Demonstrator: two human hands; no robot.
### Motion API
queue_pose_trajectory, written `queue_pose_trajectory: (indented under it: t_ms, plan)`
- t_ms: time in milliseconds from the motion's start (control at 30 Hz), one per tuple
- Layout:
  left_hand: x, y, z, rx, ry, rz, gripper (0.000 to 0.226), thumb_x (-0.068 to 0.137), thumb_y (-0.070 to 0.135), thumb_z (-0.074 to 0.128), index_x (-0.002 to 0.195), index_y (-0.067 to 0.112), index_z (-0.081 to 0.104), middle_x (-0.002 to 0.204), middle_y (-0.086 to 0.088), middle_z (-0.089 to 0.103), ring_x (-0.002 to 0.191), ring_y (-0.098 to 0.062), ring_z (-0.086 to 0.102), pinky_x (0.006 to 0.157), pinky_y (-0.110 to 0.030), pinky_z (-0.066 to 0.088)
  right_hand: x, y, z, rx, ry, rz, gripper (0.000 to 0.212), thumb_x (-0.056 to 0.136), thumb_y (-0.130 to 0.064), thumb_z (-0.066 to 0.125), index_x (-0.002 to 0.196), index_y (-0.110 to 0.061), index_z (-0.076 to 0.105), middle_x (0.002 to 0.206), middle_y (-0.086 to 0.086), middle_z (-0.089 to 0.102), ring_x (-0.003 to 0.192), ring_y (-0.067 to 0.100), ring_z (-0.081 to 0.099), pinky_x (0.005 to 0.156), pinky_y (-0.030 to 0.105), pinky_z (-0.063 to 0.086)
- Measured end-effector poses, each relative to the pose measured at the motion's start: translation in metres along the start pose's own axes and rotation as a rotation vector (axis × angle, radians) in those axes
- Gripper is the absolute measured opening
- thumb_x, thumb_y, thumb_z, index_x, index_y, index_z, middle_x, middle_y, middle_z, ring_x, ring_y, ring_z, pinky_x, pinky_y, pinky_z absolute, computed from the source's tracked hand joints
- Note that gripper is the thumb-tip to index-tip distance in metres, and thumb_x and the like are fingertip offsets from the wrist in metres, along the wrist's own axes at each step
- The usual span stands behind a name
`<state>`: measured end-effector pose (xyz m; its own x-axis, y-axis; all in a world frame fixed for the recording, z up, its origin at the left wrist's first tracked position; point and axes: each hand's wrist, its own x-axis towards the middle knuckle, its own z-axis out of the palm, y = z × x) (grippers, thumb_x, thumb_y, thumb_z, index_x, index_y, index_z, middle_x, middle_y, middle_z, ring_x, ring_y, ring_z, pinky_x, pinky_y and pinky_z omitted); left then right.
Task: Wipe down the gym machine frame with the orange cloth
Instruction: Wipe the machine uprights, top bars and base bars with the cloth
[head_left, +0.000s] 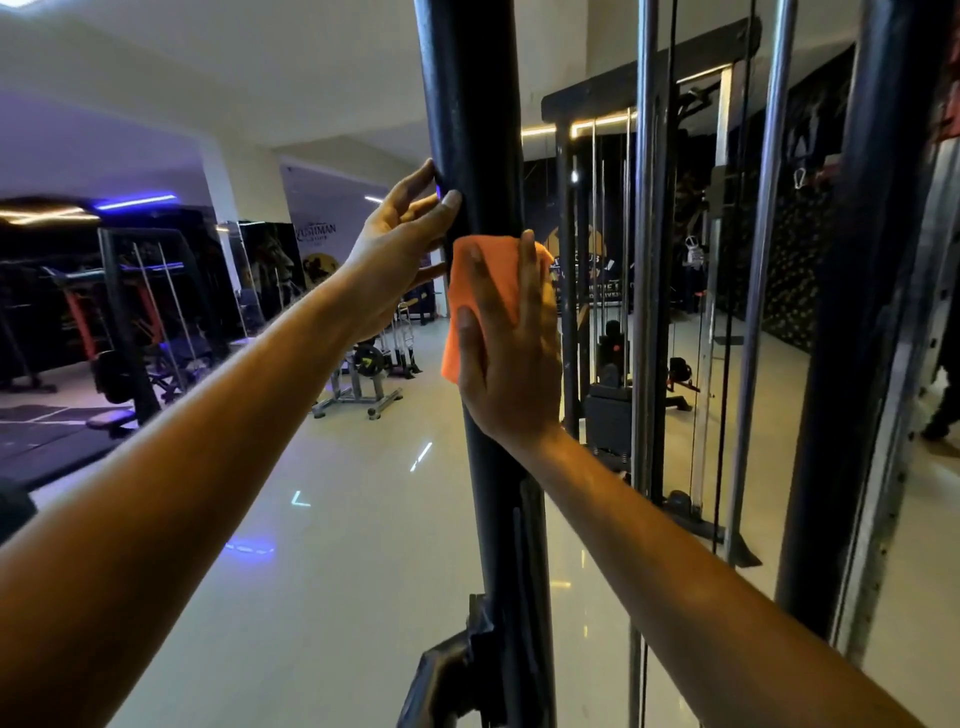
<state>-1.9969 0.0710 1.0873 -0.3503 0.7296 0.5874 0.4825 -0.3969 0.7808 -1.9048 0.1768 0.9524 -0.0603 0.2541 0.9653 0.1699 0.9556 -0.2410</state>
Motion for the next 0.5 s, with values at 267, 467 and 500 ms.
queue_pose_trajectory:
  t_ms: [267,467,500]
  plan:
    - [-0.027,-0.032,0.008,-0.055,-0.039,-0.060,0.059,0.110,0.030,0.062,0.164,0.033,0.038,0.146,0.003,0.067,0.131,-0.013,0.067,0.097,-0.036,0.059,-0.099,0.021,-0.008,0.015,-0.140,0.002,0.066,0.113,-0.038,0.051,0.171,-0.034,0.018,0.182,0.015,0.001,0.167,0.042,0.007,0.122,0.069,0.038]
    - [-0.029,-0.035,0.009,-0.068,-0.023,-0.072,0.059,0.110,0.031,0.061,0.164,0.035,0.037,0.150,0.003,0.064,0.130,-0.013,0.068,0.106,-0.043,0.056,-0.022,0.004,-0.005,0.051,-0.066,0.025,0.059,0.116,-0.042,0.044,0.171,-0.033,0.024,0.182,0.012,0.001,0.165,0.042,0.018,0.114,0.067,0.048]
    - [-0.029,-0.037,0.009,-0.070,-0.023,-0.073,0.059,0.110,0.031,0.061,0.164,0.035,0.037,0.150,0.003,0.064,0.131,-0.014,0.067,0.108,-0.045,0.055,-0.028,0.006,-0.004,0.037,-0.067,0.034,0.060,0.116,-0.041,0.044,0.172,-0.030,0.025,0.182,0.013,0.002,0.166,0.042,0.017,0.116,0.067,0.046]
